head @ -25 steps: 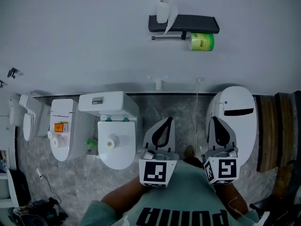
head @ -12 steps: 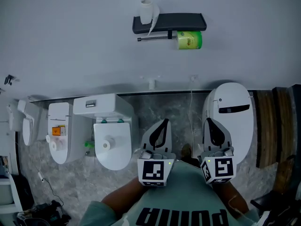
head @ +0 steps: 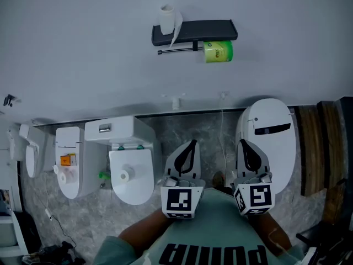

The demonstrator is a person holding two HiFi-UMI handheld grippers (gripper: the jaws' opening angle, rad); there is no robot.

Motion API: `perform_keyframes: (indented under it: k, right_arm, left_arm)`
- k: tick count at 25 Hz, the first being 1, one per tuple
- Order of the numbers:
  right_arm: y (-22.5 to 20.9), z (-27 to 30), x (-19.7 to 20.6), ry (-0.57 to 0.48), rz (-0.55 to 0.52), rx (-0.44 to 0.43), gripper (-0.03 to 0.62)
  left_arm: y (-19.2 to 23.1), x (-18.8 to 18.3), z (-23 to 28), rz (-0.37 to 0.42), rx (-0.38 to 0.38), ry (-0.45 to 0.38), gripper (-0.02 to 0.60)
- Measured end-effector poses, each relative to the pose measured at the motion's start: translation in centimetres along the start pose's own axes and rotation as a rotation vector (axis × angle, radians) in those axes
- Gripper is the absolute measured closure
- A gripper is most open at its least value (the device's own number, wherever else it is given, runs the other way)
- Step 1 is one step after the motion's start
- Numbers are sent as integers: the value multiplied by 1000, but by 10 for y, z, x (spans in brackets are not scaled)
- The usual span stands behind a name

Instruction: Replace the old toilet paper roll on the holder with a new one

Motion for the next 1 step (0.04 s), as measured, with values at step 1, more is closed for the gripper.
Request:
perform_keyframes:
  k: [1]
  right_arm:
    - [0, 0, 0, 0, 0, 1, 588]
  left_arm:
    - [0, 0, 1, -1, 1, -1, 574]
Point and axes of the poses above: the fingertips, and each gripper's own axes: z forward along the fingers, y to its left, x out of its underside, the point moved 7 cm from there along -z, backward along the fingers, and after that the axes turned 3 degrees about x, right-handed, at the moved point
